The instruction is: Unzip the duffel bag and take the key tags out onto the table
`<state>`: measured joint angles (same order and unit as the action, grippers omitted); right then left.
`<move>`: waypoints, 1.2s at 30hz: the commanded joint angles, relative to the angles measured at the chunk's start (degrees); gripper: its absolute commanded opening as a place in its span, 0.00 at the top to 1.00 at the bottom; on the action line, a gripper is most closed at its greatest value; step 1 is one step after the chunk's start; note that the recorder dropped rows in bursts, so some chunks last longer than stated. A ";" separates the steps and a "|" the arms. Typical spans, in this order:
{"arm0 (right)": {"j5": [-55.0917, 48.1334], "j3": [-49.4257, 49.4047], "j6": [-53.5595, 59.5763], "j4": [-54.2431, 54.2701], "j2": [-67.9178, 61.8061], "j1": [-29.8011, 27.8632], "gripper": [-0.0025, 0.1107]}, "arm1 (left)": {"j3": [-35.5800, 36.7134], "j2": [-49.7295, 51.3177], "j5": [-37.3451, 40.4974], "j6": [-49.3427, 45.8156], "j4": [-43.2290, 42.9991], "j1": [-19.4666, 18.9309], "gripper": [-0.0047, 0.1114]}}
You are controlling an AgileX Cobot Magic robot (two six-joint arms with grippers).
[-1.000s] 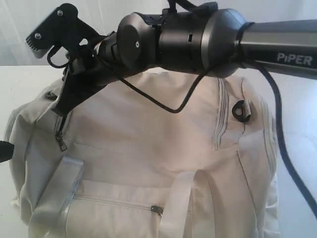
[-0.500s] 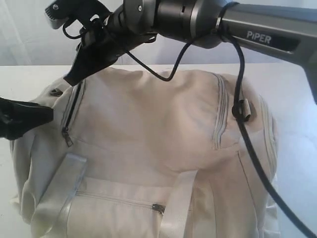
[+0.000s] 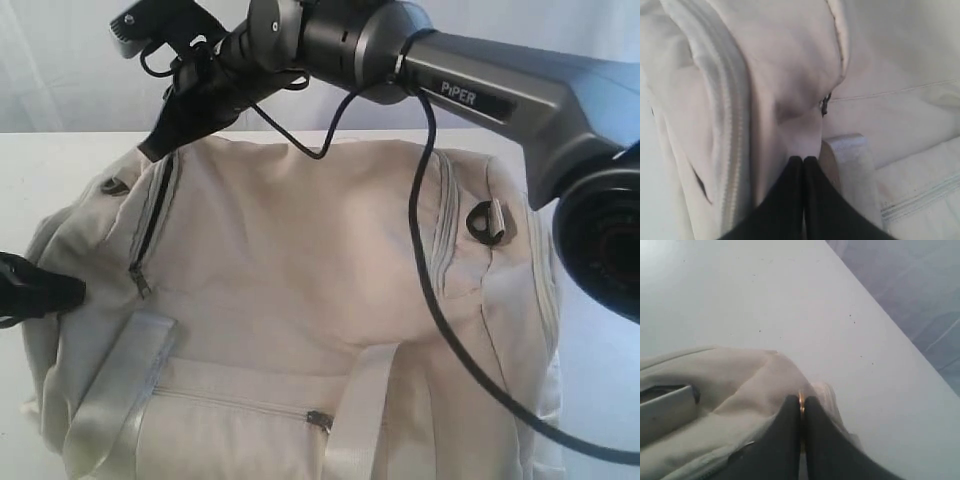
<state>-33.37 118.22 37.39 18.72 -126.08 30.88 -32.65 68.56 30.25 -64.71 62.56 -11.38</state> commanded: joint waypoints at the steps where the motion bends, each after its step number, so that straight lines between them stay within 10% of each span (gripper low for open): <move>1: -0.64 4.07 -0.17 -0.24 -2.67 -1.67 0.98 | -0.04 -2.94 0.78 1.64 -0.95 0.15 0.96; 17: -13.21 13.62 -1.17 2.82 -5.73 -4.91 0.98 | -0.04 -11.29 4.37 -1.22 2.86 0.15 0.94; 24: -19.31 16.82 -0.40 5.02 -5.28 -4.91 0.98 | -0.09 -9.75 8.13 -37.98 31.25 0.92 0.42; 31: -21.21 17.26 0.46 7.37 -5.14 -4.91 0.98 | -4.46 -1.01 -6.45 -45.52 35.26 11.91 0.45; 36: -22.18 17.26 0.46 7.37 -5.14 -4.91 0.98 | -10.22 4.21 -17.83 -29.19 24.33 20.25 0.45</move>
<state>-55.17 135.18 37.21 25.61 -132.01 26.35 -40.01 70.93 16.00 -103.92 92.30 5.41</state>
